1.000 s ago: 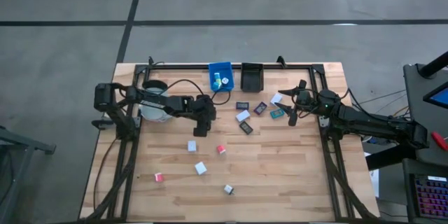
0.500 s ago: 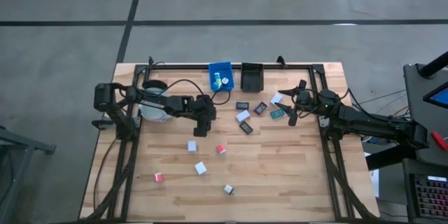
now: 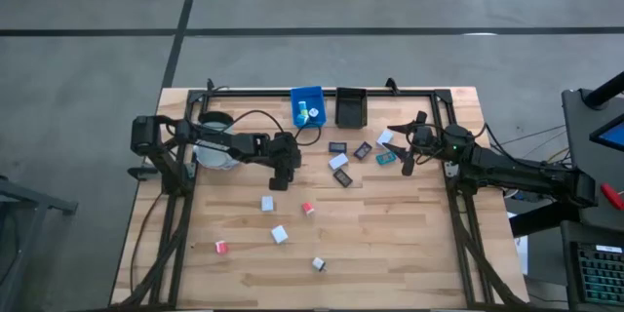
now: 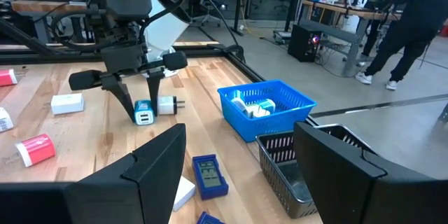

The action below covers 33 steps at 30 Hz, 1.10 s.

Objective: Pick & Place Office items
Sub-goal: Put the big blue adapter into the blue basket

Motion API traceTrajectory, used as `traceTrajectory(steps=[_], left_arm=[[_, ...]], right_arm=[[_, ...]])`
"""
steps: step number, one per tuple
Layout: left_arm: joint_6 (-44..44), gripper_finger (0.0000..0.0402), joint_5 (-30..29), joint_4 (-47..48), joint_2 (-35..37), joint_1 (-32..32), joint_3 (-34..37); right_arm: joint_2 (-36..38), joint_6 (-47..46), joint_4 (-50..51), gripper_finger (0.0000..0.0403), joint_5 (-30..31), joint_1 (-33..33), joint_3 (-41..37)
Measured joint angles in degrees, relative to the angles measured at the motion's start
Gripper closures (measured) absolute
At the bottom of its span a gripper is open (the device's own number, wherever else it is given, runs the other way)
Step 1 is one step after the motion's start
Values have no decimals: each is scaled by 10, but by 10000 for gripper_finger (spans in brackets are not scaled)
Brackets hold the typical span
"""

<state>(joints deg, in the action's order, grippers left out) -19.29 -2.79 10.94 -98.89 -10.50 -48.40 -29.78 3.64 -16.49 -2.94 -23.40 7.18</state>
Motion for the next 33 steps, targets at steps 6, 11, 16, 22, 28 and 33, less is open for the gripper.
traceTrajectory(steps=[6,11,16,22,28,33], left_arm=[[0,246,0,0,0,0,0],[2,247,0,0,0,0,0],[2,247,3,2,2,-1,-4],[2,247,3,12,5,-1,-25],[2,249,3,33,6,-1,-55],[13,246,2,45,11,-1,-88]], right_arm=[[0,0,0,147,0,0,0],[0,0,0,147,0,0,0],[0,0,0,147,0,0,0],[0,0,0,147,0,0,0],[0,0,0,147,0,0,0],[0,0,0,147,0,0,0]])
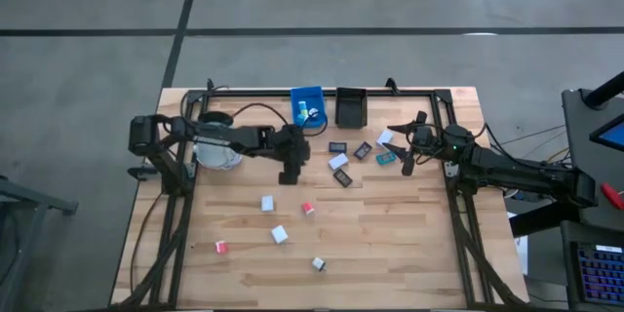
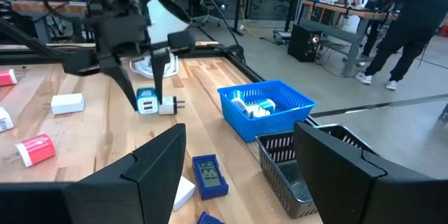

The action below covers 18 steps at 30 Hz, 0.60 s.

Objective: Pick & Place Office items
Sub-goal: Put the big blue adapter into the blue basket

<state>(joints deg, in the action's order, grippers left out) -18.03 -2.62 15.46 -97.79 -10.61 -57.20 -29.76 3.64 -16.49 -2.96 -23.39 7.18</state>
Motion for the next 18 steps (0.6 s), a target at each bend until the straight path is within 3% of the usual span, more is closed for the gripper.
traceTrajectory(steps=[11,18], left_arm=[[127,246,-81,-1,63,-1,-49],[160,244,-140,-23,92,-4,-51]], right_arm=[[0,0,0,147,0,0,0],[0,0,0,147,0,0,0]])
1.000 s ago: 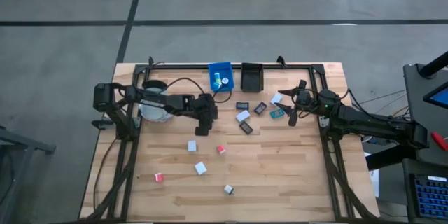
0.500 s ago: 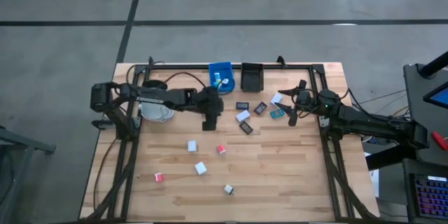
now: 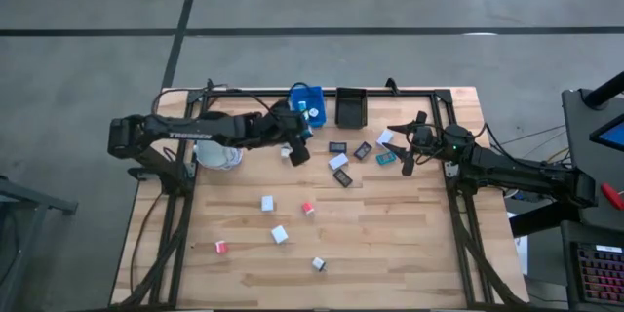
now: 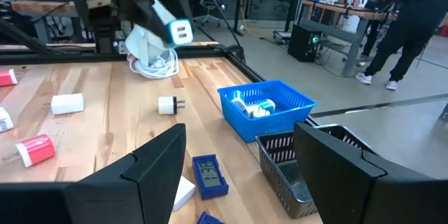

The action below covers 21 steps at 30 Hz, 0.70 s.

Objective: Pick & Place Office items
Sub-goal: Put the big blue adapter into the blue basket

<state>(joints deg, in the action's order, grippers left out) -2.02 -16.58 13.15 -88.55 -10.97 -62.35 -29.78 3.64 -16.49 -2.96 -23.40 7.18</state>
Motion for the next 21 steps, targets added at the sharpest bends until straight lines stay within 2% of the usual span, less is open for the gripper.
traceTrajectory(steps=[6,11,21], left_arm=[[106,248,-78,-58,5,-22,3],[113,239,-79,-118,-15,-50,7],[162,243,-67,-224,-103,-98,8]], right_arm=[[0,0,0,147,0,0,0],[0,0,0,147,0,0,0],[0,0,0,147,0,0,0]])
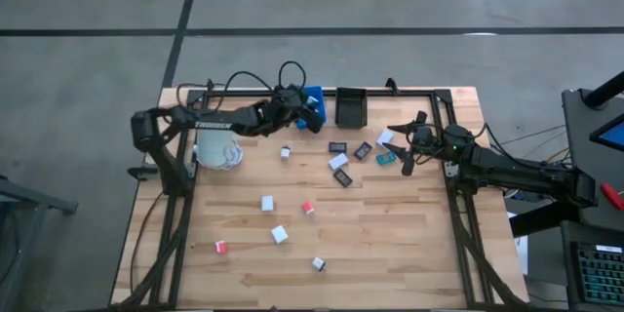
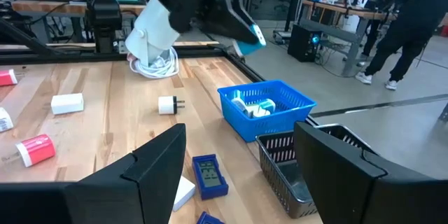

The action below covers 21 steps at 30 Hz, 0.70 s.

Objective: Pick & Place Office items
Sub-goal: Put the big blue adapter into the blue basket

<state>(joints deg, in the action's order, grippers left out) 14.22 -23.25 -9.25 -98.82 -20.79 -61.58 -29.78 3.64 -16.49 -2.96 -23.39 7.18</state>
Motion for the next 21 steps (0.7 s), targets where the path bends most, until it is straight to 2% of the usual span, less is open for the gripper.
traceTrajectory(steps=[14,21], left_arm=[[49,240,120,0,-54,-66,-10],[71,240,148,12,-74,-74,-10]], right_arm=[[0,0,0,147,0,0,0],[0,0,0,147,0,0,0]])
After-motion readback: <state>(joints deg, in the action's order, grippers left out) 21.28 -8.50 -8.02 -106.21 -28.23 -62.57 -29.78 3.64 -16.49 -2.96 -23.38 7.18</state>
